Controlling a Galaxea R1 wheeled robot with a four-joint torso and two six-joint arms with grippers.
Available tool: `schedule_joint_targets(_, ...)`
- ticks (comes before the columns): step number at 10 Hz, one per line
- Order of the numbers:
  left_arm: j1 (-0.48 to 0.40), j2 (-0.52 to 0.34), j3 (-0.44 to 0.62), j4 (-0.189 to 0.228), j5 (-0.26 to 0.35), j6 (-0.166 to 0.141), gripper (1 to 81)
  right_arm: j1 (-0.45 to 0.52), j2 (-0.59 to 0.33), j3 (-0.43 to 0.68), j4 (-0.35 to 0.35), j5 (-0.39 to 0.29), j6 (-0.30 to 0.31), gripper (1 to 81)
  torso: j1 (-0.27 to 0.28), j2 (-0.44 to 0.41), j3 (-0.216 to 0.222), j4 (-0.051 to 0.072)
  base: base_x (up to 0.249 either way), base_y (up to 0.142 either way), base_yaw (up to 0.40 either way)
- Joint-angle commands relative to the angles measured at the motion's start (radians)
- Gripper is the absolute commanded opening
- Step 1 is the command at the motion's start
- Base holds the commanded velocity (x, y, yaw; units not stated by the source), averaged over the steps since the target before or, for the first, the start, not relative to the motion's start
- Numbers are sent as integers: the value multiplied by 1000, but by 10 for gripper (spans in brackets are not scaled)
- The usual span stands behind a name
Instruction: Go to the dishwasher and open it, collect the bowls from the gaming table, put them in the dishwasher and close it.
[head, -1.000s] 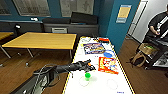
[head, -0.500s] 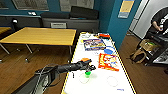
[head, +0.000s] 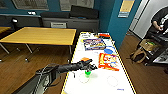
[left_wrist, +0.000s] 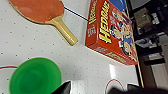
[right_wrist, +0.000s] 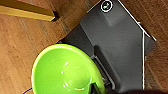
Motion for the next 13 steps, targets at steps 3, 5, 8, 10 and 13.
schedule_joint_targets(3,-157,76,-21,17,-32,9,811,32,-26,11,-19,-41,-2,10,0,0,0,0,0,0,0)
schedule_joint_targets(5,-156,94,-53,23,-32,11,811,30,-25,10,-19,-41,-4,10,0,0,0,0,0,0,0)
schedule_joint_targets(8,-157,16,-41,38,-30,13,811,35,-25,8,-19,-42,-4,10,0,0,0,0,0,0,0)
schedule_joint_targets(10,-159,-73,48,38,-29,13,811,40,-20,11,-19,-48,-4,10,0,0,0,0,0,0,0)
schedule_joint_targets(13,-156,-134,102,38,-29,13,811,40,-16,8,-19,-59,-4,10,0,0,0,0,0,0,0)
